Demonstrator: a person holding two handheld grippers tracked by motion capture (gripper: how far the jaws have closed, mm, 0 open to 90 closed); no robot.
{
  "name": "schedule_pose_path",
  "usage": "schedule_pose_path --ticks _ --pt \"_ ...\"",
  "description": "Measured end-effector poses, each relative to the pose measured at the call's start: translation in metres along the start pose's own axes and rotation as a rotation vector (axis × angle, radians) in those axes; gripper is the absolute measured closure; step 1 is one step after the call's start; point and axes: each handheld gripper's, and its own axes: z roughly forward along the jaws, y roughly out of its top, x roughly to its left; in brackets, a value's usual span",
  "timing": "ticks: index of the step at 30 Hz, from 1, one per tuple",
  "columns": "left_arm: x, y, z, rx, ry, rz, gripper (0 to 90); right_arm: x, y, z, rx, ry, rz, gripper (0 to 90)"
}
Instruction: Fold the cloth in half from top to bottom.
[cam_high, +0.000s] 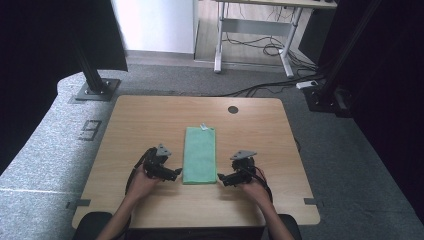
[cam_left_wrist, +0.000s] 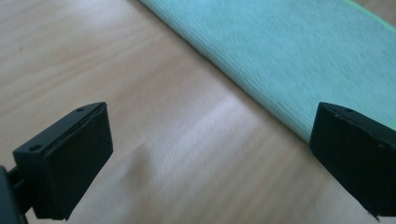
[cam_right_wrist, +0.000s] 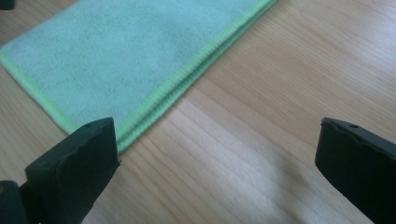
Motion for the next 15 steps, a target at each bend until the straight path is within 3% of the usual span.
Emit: schedule_pose_path --ticks 6,15 --pt "0.012 0.015 0.015 -0.005 0.018 -0.032 0.0 0.006 0.011 0.011 0.012 -0.004 0.001 0.0" --pt "0.026 0.039 0.035 0.005 0.05 -0.047 0.0 0.013 0.017 0.028 0.058 -0.023 -0.035 0.0"
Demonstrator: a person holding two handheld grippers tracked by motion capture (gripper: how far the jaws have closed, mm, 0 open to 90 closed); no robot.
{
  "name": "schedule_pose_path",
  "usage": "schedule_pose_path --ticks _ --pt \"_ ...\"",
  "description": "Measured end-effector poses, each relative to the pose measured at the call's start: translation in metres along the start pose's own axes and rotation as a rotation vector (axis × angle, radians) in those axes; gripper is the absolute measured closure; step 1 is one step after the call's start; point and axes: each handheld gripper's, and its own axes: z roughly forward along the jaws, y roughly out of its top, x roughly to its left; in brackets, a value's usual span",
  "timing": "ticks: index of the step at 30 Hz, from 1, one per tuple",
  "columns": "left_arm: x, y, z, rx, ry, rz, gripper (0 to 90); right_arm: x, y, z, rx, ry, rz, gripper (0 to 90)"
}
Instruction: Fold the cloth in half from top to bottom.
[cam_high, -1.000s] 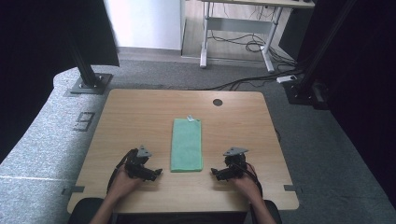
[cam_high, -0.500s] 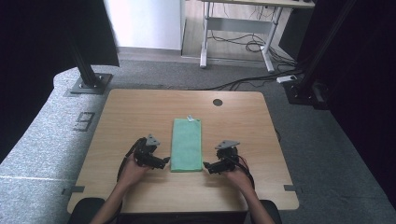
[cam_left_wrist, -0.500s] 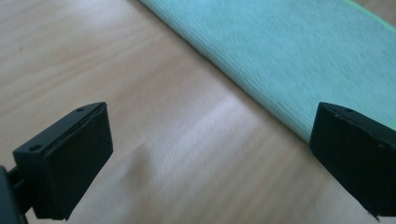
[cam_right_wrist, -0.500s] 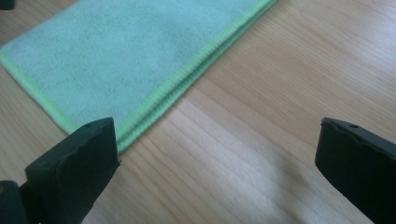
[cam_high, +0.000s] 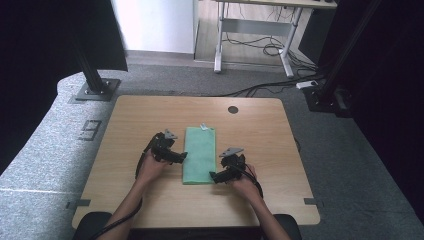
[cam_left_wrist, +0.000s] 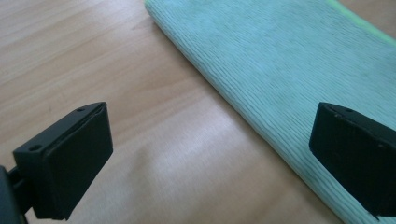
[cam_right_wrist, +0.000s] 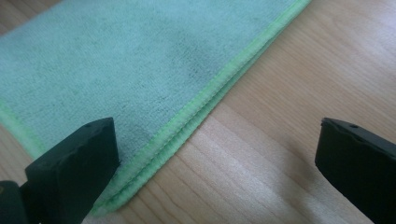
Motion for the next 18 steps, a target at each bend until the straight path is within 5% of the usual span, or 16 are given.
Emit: schedule_pose_path --ticks 5,8,11,18 --pt "0.003 0.003 0.014 0.012 0.009 -0.012 0.0 0.001 -0.002 0.003 0.011 0.0 0.009 0.0" --pt "-0.001 0.0 0.022 0.059 0.035 0.05 0.0 0.001 -0.002 0.003 0.01 -0.003 -0.003 0.0" --pt "0.0 -0.003 0.021 0.05 0.017 0.025 1.1 0.003 -0.003 0.002 0.011 -0.008 -0.011 0.0" --pt "-0.006 -0.012 0.013 0.043 -0.001 0.034 2.2 0.012 -0.01 -0.004 0.012 0.003 -0.007 0.0"
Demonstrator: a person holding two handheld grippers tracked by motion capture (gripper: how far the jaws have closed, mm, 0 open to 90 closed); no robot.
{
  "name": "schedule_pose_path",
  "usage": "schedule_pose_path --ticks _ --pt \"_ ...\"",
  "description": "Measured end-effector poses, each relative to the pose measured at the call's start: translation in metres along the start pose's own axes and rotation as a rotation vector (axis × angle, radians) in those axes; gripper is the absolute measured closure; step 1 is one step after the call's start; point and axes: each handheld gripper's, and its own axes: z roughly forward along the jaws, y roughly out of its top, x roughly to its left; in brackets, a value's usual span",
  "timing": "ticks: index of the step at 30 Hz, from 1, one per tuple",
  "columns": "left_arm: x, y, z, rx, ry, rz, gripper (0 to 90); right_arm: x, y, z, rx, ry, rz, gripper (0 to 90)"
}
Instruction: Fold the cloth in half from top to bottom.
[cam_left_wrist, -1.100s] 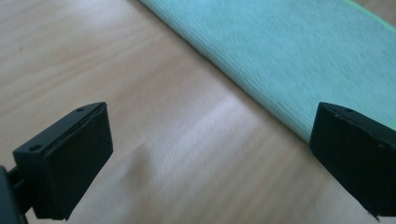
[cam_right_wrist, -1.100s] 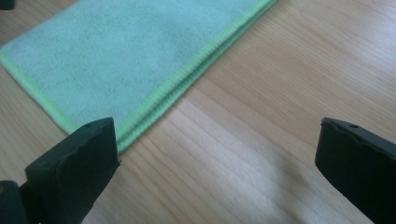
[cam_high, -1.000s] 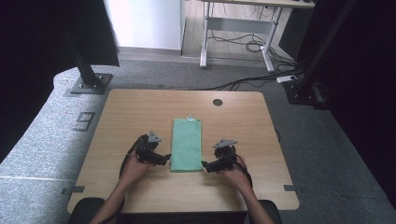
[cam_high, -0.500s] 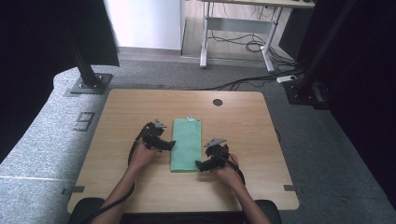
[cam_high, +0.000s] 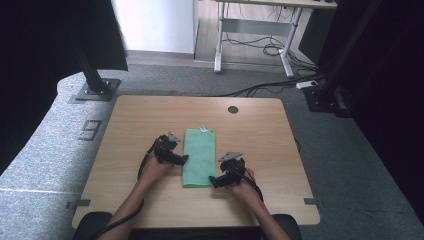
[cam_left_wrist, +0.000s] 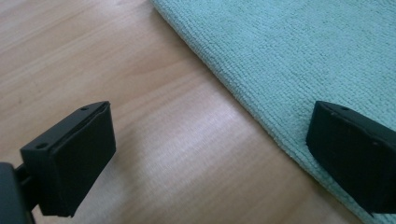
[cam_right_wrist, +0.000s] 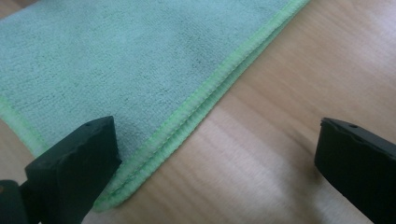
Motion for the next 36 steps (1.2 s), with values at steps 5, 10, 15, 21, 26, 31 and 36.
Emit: schedule_pose_path --ticks 5,10,15,21,26,31,36 --pt "-0.01 -0.009 -0.008 -0.012 0.002 0.021 3.4 0.012 -0.006 -0.006 0.007 0.015 -0.018 0.0" --pt "-0.023 -0.019 -0.019 -0.015 0.012 0.051 5.4 0.021 -0.014 -0.013 0.006 0.031 -0.025 0.0" --pt "-0.029 -0.031 -0.026 -0.023 -0.008 -0.006 7.3 0.031 -0.022 -0.02 0.002 0.051 -0.032 2.7" --pt "-0.029 -0.037 -0.029 -0.027 -0.048 -0.037 8.3 0.037 -0.025 -0.025 0.008 0.068 -0.048 5.6" --pt "-0.028 -0.038 -0.028 -0.037 -0.052 -0.038 7.0 0.031 -0.019 -0.025 0.029 0.095 -0.032 5.9" --pt "-0.028 -0.039 -0.027 -0.042 -0.05 -0.039 5.9 0.016 -0.006 -0.025 0.01 0.1 0.004 2.0" --pt "-0.028 -0.039 -0.027 -0.041 -0.048 -0.041 5.6 0.0 0.012 -0.019 -0.002 0.101 0.016 0.0"
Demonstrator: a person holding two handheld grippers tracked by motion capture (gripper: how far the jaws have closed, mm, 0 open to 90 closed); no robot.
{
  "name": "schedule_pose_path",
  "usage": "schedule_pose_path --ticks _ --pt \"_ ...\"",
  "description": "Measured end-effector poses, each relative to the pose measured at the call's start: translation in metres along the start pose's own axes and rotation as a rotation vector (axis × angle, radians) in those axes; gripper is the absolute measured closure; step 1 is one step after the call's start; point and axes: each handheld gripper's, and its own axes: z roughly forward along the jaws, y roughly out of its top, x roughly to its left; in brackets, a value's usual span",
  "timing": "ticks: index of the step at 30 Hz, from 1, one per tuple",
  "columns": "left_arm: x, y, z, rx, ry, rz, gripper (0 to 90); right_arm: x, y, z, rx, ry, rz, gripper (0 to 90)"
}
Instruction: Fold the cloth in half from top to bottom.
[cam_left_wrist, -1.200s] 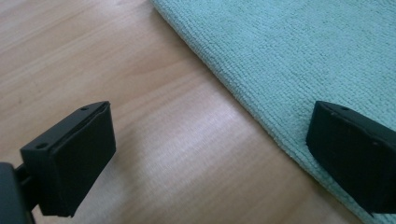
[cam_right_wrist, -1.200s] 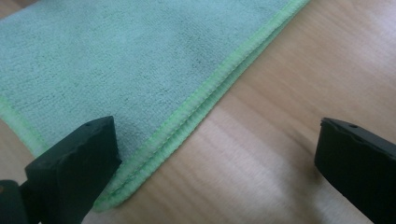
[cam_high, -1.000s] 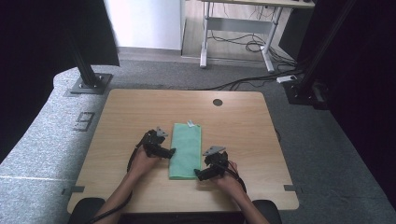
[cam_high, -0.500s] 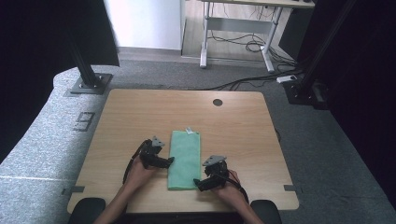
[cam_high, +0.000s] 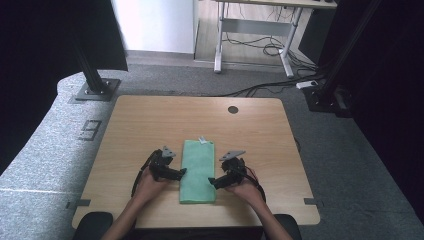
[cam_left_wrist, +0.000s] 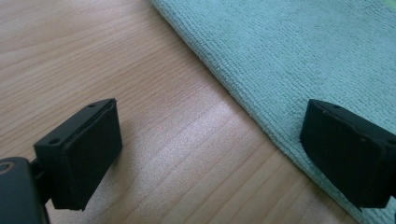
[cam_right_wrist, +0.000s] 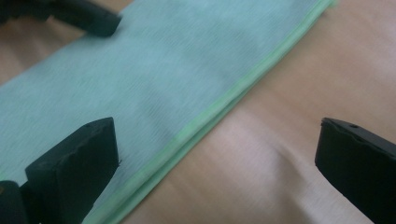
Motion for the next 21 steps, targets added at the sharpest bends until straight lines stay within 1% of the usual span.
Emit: schedule_pose_path --ticks 2,8,9,11,18,21 --pt "0.0 0.0 0.0 0.0 0.0 0.0 5.6 -0.006 0.007 0.003 -0.011 -0.01 0.001 0.4" --pt "0.0 0.0 0.0 0.001 0.0 0.001 5.6 -0.023 0.028 0.01 -0.034 -0.046 0.016 13.7" --pt "0.0 0.0 0.0 0.001 0.001 0.0 5.6 -0.025 0.031 0.011 -0.031 -0.054 0.019 15.3" --pt "0.0 0.0 0.0 0.0 0.002 -0.003 5.6 -0.03 0.037 0.014 -0.019 -0.059 0.002 20.9" --pt "0.0 0.0 0.0 0.001 0.001 0.0 5.6 -0.042 0.061 0.028 -0.003 -0.066 -0.004 32.3" --pt "0.0 0.0 0.0 0.001 0.001 -0.001 5.6 -0.046 0.07 0.035 0.012 -0.081 -0.011 36.8"
